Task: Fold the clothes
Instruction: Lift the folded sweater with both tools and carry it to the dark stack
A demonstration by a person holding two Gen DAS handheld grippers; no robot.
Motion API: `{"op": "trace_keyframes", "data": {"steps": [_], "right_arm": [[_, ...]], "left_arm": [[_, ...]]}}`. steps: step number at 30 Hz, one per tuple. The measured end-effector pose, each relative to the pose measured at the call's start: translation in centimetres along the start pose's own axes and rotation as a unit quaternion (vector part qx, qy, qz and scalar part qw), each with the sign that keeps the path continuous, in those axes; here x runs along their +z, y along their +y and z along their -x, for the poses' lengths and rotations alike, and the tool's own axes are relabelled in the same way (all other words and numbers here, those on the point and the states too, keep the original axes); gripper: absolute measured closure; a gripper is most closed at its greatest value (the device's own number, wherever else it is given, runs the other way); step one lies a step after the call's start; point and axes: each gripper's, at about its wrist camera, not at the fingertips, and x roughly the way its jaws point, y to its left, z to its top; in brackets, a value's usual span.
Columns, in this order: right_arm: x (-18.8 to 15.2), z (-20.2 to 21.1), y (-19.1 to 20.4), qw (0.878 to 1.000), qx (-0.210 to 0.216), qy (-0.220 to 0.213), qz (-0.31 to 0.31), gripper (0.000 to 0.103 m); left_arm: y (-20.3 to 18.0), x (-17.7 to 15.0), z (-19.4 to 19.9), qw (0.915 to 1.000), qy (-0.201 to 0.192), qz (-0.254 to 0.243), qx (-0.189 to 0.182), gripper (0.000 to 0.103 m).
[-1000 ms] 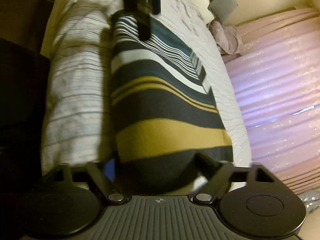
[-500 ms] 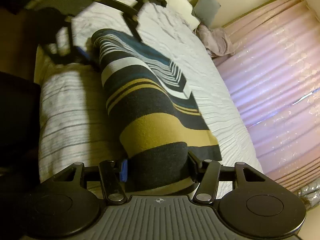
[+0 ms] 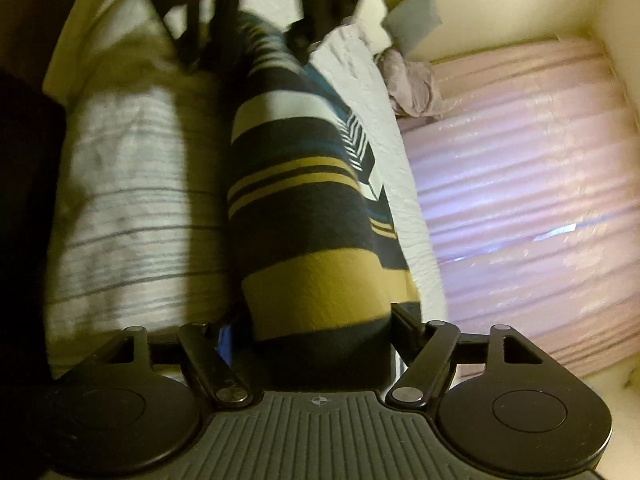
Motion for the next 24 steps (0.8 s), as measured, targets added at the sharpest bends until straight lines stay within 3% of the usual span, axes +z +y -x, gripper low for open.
{"op": "trace_keyframes", "data": {"steps": [3,5,7,13,16,18,24], "right_arm": [[0.2,-0.8,0.0,1.000,0.002,0.000,0.008,0.031],[0.1,-0.8,-1.0,1.000,0.019,0.001,-0.015,0.043],[0.0,-0.5,-1.6,0.999,0.027,0.001,-0.020,0.047],[-0.1,0.5,-3.4,0.998,0.034,-0.010,-0.043,0.050],[0.0,0.3,-4.3,0.998,0.036,-0.029,-0.051,0.050],[-0.5,0.7,-5.1,0.996,0.042,-0.047,-0.060,0.050],[-1.9,0.0,-9.1,0.985,0.078,-0.122,-0.097,0.050]], "left_arm": [[-0.2,0.0,-0.1,0.9999,-0.004,-0.002,0.009,0.079],[-0.9,-0.2,-0.2,0.9997,-0.005,-0.011,0.019,0.077],[-1.8,-0.4,-0.2,0.9989,-0.002,-0.029,0.036,0.074],[-2.5,-0.2,-1.1,0.9953,0.012,-0.065,0.072,0.071],[-2.2,0.1,-1.9,0.9941,0.022,-0.074,0.077,0.070],[-1.9,0.4,-2.4,0.9935,0.029,-0.078,0.077,0.080],[0.8,1.5,-2.4,0.9944,0.041,-0.082,0.053,0.084]]}}
